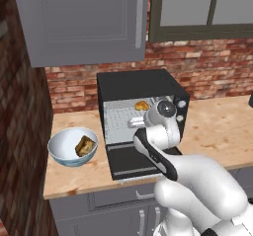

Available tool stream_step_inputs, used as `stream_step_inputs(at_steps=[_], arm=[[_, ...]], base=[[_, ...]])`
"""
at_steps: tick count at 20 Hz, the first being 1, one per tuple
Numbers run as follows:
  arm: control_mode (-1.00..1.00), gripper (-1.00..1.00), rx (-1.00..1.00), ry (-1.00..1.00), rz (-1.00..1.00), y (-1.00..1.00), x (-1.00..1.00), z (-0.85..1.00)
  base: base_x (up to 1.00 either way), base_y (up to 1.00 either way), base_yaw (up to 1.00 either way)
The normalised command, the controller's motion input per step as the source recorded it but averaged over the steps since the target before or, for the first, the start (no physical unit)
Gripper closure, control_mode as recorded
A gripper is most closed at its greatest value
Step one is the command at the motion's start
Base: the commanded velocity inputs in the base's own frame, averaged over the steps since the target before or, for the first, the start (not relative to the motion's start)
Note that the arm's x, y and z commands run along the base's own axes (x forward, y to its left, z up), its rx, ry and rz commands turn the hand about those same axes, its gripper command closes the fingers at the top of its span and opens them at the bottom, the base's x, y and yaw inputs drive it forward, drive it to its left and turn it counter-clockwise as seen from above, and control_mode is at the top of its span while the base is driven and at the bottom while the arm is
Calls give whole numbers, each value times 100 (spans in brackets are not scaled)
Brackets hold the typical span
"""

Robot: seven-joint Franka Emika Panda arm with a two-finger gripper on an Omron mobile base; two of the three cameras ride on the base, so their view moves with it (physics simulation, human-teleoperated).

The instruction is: Pick up the heated bread from the toaster oven and place it in the bowl. Then move the bread bowl to the dining counter.

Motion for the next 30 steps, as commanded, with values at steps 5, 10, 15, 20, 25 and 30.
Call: stream_step_inputs(at_steps=[5, 10, 15, 20, 25, 30], arm=[[-100, -100, 0, 0, 0, 0, 14, -13], [-100, -100, 0, 0, -1, 0, 14, -18], [-100, -100, 0, 0, 0, 0, 18, -10], [-100, -100, 0, -1, -2, 0, 9, 0], [-100, -100, 2, -1, -3, 0, 0, 0], [-100, -100, 0, 0, -1, 0, 8, 1]], base=[[0, 0, 0], [0, 0, 0], [0, 0, 0], [0, 0, 0], [0, 0, 0], [0, 0, 0]])
